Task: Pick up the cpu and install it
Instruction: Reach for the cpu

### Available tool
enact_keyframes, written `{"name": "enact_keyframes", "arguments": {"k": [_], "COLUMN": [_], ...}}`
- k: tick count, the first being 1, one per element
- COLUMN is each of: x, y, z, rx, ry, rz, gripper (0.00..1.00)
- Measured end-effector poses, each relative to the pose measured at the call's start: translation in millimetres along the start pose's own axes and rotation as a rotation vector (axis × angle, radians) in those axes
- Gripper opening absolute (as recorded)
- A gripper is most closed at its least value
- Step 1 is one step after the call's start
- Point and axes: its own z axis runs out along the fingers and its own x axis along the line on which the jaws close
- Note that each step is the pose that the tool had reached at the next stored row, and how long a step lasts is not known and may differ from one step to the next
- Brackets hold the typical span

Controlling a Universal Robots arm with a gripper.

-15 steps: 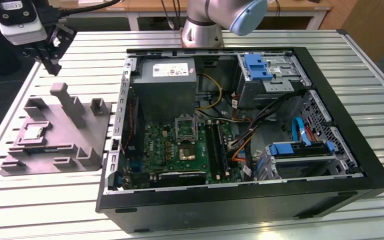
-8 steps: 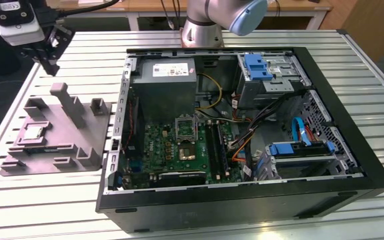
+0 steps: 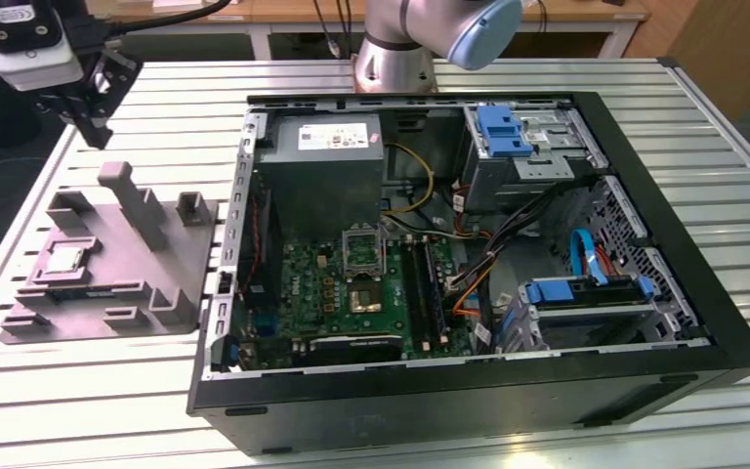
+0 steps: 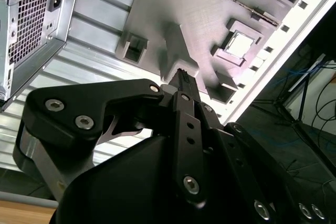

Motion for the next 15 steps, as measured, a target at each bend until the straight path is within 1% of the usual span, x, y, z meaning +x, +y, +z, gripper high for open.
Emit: {"name": "enact_keyframes", "arguments": {"k": [15], "x": [6.0], "y": [-0.6], "z": [2.3], "rx": [0.0005], "ry": [0.0073], "rz": [0.000], "gripper": [0.11]}}
